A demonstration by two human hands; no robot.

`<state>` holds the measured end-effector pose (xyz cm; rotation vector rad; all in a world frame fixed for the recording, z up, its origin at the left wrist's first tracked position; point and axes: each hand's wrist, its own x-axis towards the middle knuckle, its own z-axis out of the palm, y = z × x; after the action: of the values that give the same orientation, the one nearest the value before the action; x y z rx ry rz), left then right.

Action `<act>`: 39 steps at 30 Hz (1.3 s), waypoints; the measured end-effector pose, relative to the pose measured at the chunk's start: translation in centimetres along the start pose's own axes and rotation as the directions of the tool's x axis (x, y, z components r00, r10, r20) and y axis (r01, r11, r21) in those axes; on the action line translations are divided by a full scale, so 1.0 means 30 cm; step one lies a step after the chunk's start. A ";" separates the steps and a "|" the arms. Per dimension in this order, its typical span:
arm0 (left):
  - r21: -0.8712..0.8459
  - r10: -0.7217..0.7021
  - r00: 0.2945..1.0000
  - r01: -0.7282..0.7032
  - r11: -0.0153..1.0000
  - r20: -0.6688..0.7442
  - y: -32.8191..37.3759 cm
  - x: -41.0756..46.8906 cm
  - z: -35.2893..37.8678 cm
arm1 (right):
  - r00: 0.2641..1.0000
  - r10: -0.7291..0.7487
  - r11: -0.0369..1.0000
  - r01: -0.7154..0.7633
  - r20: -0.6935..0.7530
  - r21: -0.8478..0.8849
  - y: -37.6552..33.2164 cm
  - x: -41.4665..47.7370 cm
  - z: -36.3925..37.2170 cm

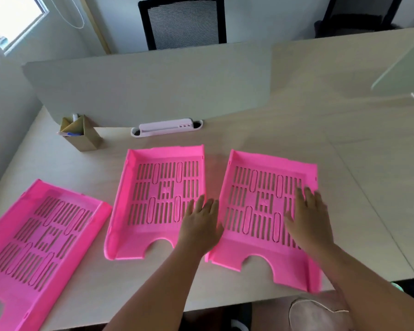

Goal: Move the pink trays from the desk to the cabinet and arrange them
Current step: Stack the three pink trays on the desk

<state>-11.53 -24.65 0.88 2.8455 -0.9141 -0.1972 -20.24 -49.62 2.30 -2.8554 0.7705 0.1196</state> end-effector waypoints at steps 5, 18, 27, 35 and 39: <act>0.039 -0.131 0.991 0.129 0.991 0.027 0.069 0.035 0.049 | 0.974 0.177 0.908 -0.217 0.140 0.360 0.080 -0.058 0.046; -0.540 -0.319 0.947 0.250 0.804 -0.036 0.100 0.058 -0.118 | 0.978 0.200 0.798 -0.130 -0.054 0.589 0.070 -0.041 -0.161; -0.569 -0.513 0.848 0.357 0.740 -0.135 -0.363 -0.114 -0.270 | 0.997 0.000 0.701 0.052 -0.073 0.711 -0.440 0.033 -0.109; -0.518 -0.534 0.830 0.389 0.762 -0.162 -0.656 -0.248 -0.291 | 0.995 -0.085 0.669 0.027 0.041 0.743 -0.743 0.019 -0.012; -0.541 -0.538 0.831 0.390 0.746 -0.142 -0.713 -0.267 -0.253 | 0.994 -0.073 0.687 -0.009 0.081 0.726 -0.790 0.008 0.015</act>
<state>-4.58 -2.00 5.14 2.4571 -0.0402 -0.0457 -8.07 -29.53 5.47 -2.0707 0.5673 -0.0421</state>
